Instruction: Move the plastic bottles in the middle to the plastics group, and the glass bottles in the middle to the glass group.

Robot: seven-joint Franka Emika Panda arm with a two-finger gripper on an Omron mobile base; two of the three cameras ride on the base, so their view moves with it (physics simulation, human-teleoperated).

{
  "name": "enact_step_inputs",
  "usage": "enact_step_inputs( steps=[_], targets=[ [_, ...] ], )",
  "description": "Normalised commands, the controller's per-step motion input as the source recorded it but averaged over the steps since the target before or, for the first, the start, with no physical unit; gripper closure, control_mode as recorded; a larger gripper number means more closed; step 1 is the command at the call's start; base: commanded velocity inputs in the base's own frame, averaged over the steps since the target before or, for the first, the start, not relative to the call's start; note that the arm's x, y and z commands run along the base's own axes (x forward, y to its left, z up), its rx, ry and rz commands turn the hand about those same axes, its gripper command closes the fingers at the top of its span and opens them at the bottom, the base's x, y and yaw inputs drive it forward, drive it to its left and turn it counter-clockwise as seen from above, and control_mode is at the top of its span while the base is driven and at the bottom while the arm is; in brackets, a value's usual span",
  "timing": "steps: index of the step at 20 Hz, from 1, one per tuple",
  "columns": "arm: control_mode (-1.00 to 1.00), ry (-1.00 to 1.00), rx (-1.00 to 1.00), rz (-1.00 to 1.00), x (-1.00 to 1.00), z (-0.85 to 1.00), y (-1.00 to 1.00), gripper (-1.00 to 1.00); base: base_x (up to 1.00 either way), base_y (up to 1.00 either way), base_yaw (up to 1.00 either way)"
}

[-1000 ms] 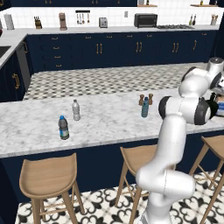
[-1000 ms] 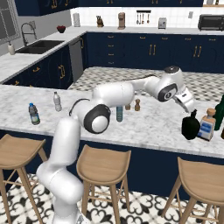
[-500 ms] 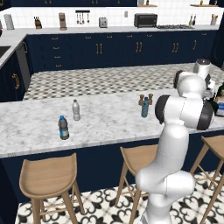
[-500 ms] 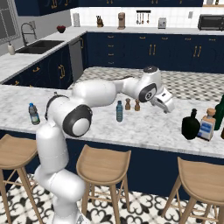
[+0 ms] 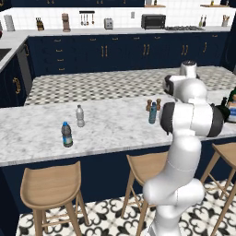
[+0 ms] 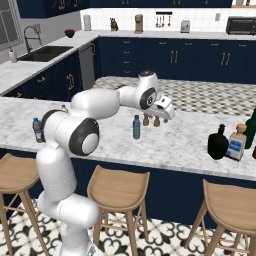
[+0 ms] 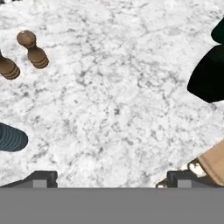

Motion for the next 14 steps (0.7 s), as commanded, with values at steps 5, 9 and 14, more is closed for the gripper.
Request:
enact_step_inputs(
  steps=[5, 9, 14],
  targets=[
    [-1.0, 0.0, 0.17, 0.25, 0.52, 0.01, 0.52, -1.0, 0.0, 0.0, 0.0],
    [-1.0, 0.0, 0.12, 0.26, 0.56, -0.1, 0.5, -1.0, 0.0, 0.0, 0.0],
    [-1.0, 0.02, 0.04, 0.21, 0.69, -0.13, 0.39, -1.0, 0.0, 0.0, 0.0]
  ],
)
